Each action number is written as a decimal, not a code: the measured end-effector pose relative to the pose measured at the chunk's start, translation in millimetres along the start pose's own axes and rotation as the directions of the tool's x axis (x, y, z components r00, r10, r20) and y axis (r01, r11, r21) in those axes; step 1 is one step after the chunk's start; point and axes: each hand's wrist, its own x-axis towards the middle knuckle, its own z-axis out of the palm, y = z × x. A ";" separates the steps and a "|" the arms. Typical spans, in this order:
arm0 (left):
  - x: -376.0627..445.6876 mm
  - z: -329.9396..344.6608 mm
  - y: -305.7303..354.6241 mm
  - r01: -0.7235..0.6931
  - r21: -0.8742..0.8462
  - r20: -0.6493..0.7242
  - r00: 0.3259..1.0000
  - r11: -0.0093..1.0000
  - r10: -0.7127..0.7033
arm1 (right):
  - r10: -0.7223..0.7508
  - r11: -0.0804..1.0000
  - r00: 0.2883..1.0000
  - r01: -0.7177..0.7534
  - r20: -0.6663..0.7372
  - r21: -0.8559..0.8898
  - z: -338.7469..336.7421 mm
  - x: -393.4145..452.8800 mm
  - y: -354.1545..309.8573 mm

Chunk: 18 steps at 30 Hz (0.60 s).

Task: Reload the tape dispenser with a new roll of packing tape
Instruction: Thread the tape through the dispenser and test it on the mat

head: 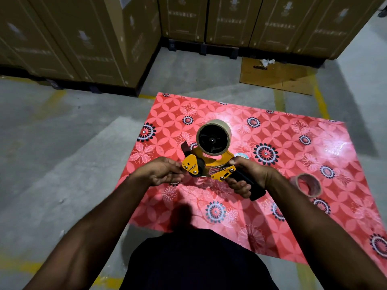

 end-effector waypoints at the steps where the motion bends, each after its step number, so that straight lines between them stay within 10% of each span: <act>1: 1.3 -2.0 1.4 -0.012 0.012 -0.001 1.000 1.000 0.012 | 0.002 1.000 1.000 -0.002 -0.011 -0.011 0.5 0.2 0.0; 18: 14.6 -49.0 10.3 -0.114 0.197 -0.110 0.984 0.974 0.137 | 0.035 0.988 0.984 -0.060 -0.174 -0.144 -10.6 -8.8 -7.4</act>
